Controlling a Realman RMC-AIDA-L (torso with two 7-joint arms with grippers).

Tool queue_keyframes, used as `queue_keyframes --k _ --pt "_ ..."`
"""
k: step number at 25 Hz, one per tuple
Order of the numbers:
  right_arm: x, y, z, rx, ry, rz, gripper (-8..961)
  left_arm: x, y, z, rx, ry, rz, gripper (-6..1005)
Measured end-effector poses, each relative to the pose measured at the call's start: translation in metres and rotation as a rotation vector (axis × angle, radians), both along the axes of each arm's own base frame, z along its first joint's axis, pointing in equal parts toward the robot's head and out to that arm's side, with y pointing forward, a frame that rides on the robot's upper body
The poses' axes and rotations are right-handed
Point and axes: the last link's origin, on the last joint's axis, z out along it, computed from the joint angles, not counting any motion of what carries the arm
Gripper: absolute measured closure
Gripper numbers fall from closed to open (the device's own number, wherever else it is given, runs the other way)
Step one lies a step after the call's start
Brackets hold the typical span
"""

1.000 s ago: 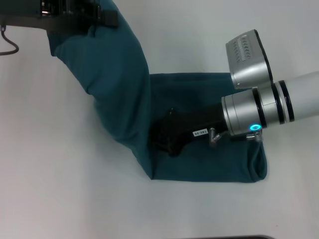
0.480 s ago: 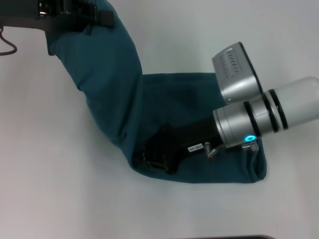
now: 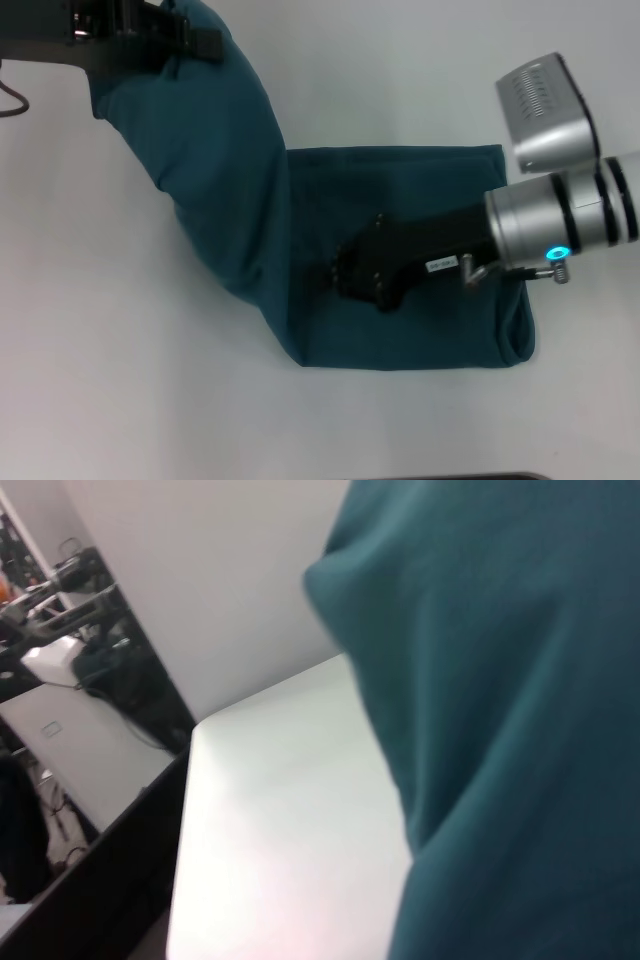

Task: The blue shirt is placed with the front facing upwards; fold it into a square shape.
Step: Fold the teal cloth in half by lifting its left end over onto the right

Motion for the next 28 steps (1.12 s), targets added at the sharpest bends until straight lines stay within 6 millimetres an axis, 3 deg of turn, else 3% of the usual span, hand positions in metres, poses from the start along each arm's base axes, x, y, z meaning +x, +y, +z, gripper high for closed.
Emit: queue_keyframes --k 12,19,28 --pt "0.029 0.033 0.065 0.176 -0.092 -0.154 943 0.003 -0.009 -0.003 -0.049 -0.01 -0.032 912" --pt "0.019 0.033 0.052 0.168 -0.147 -0.105 942 0.01 -0.011 -0.008 -0.077 -0.01 -0.068 912" --pt "0.019 0.035 0.056 0.18 -0.142 -0.109 941 0.008 -0.011 -0.009 -0.077 0.006 -0.077 912"
